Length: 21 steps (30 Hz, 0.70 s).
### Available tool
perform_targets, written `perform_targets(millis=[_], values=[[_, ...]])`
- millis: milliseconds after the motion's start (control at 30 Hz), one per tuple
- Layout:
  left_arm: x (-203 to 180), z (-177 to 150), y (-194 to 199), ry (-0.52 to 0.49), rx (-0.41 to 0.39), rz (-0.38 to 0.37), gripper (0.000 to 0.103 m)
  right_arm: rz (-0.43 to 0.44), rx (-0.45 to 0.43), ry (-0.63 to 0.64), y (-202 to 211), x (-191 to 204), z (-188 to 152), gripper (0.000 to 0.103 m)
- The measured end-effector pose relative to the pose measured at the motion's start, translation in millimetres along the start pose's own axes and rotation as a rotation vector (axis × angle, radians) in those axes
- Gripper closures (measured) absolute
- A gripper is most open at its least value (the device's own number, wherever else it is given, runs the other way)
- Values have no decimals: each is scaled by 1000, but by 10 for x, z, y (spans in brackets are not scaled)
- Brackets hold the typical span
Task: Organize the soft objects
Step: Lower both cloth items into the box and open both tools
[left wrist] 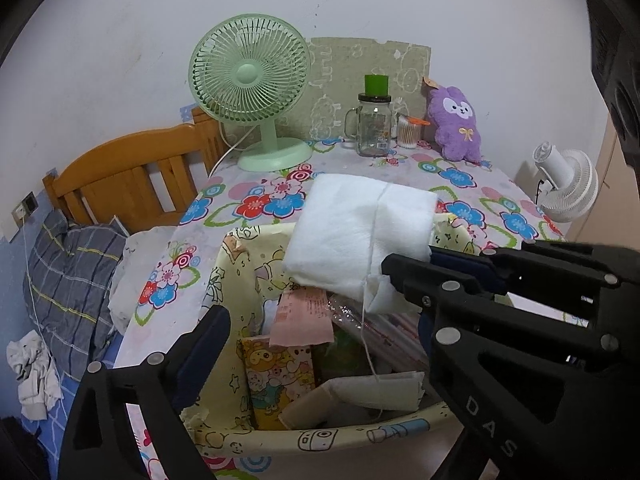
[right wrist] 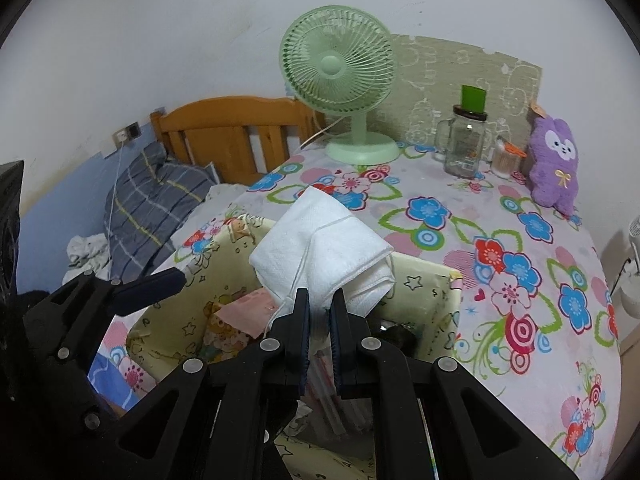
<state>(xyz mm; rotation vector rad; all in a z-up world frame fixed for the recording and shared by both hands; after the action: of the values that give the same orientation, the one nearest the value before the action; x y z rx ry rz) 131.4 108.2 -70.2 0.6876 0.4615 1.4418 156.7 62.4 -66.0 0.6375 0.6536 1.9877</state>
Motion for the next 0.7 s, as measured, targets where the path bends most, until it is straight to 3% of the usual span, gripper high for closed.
perform_targets(millis=[200,400,467,533,700], values=[[29,-33,-47,5,15,-1,6,18,41,48,-62,50,-9,89],[29,-58,-74,1,26,-1,6,-14,62,46,-117,5,-19,67],[22,-66,-70,-1,26,-5,6,-22,63,41,-113,-21,-19,47],[15,-69,-63,0,25,-8,6,-22,61,35,-99,-32,-20,39],[-10,-66,-31,2,17,-11,5,-47,56,27,-36,-68,-24,30]])
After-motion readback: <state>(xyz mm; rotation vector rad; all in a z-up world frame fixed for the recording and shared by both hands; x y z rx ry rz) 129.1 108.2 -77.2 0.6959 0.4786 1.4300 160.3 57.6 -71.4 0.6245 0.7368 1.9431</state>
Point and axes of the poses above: each gripper's, at about its wrist camera, not at the fingertips, and y roughly against the way its jaws point, x to its left, z to its top, the point moved 6 cm from there along -y, roughly the way its jaws point, and after that the axes turned 6 degrees about -y, right-handed, at the moved point
